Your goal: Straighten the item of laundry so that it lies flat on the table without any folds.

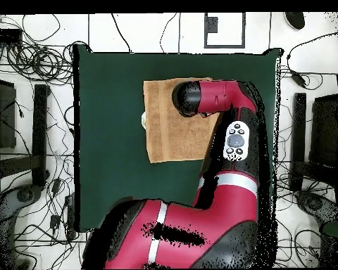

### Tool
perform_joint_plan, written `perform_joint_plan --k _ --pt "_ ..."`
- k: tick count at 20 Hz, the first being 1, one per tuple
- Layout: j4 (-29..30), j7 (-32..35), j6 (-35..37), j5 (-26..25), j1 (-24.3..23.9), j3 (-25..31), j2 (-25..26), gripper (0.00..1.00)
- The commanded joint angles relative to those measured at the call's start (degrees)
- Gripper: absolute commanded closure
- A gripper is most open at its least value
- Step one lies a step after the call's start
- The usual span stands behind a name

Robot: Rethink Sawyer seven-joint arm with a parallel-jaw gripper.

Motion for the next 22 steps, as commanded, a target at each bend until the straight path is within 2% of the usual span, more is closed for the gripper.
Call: perform_joint_plan --k 1,9,14,22 --pt "1.04 -11.53 0.73 0.27 -0.19 8.63 2.53 0.0" --pt "5.08 -8.93 8.64 4.39 -1.35 9.78 1.53 0.0" --pt "9.65 -6.86 8.58 5.88 -1.16 9.6 -0.63 0.0" --pt "16.83 -7.13 10.31 7.34 -0.64 9.27 -5.51 0.0"
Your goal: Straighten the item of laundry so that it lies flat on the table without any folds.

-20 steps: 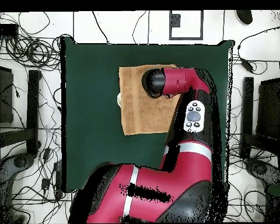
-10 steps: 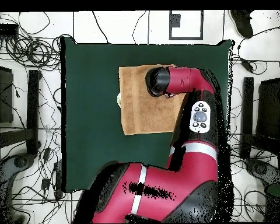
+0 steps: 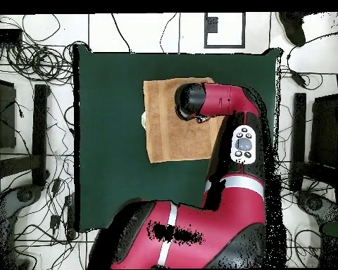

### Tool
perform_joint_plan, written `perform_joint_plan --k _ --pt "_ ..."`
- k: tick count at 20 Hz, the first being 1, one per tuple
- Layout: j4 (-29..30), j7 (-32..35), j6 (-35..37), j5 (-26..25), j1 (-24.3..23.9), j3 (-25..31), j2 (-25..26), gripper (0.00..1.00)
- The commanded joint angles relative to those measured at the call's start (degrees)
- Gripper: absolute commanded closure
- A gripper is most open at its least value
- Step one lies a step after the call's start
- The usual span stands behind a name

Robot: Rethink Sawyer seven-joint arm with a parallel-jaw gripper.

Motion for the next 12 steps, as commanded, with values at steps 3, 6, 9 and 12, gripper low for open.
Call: perform_joint_plan --k 3,6,9,12 --pt "13.86 -6.49 7.21 3.16 1.23 6.82 -4.01 0.0" --pt "12.69 -4.72 8.14 2.82 2.09 5.79 -3.29 0.0" --pt "6.08 -4.95 9.1 0.76 2.37 4.88 0.96 0.0" --pt "4.27 -9.19 3.57 -1.77 1.15 6.13 3.63 0.0"
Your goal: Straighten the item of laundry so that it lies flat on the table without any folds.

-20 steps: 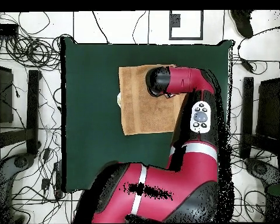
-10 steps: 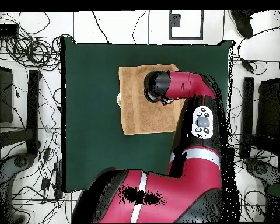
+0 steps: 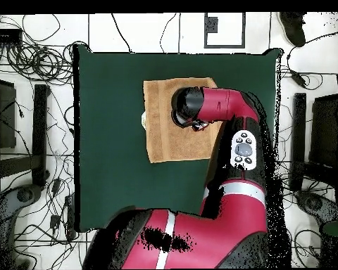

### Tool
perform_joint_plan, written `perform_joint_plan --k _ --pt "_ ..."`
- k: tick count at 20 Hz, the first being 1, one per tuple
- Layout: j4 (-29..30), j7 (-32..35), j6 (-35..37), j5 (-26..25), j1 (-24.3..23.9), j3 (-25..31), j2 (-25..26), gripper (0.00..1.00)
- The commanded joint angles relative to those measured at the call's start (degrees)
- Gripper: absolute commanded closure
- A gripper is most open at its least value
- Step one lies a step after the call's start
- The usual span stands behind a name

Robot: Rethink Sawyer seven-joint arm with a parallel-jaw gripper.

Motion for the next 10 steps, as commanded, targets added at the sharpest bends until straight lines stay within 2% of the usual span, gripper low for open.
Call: perform_joint_plan --k 1,4,5,8,10 --pt "-0.32 -13.05 -3.55 -4.59 0.17 6.9 6.8 0.0" --pt "-1.54 -21.2 -8.96 -6.82 -2.28 10.72 8.69 0.0" --pt "-2.72 -21.65 -9.72 -7.37 -2.59 11.15 9.7 0.0" --pt "-4.39 -18.33 -8.4 -6.8 -3.62 12.25 12.08 0.0" --pt "-3.57 -13.92 -6.2 -4.37 -4.38 12.9 12.94 0.0"
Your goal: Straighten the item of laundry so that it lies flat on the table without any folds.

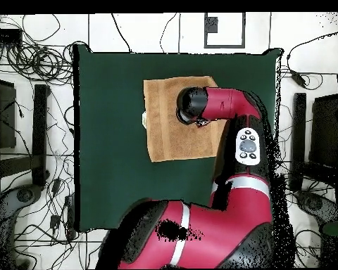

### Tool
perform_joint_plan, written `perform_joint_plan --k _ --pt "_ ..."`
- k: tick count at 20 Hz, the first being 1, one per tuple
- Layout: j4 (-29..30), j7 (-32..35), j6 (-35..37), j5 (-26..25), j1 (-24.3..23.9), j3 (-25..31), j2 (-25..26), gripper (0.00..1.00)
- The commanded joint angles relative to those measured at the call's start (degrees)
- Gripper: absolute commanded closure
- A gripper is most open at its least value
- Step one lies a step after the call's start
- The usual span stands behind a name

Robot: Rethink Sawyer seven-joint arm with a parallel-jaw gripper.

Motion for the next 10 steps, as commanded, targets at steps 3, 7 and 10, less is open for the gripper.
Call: perform_joint_plan --k 3,7,10 --pt "2.57 -9.77 0.53 4.45 -3.54 12.03 10.39 0.0" --pt "4.85 -7.08 3.93 6.77 -3.53 12.04 8.8 0.0" --pt "6.33 -6.68 5.8 7.87 -3.51 11.8 7.68 0.0"
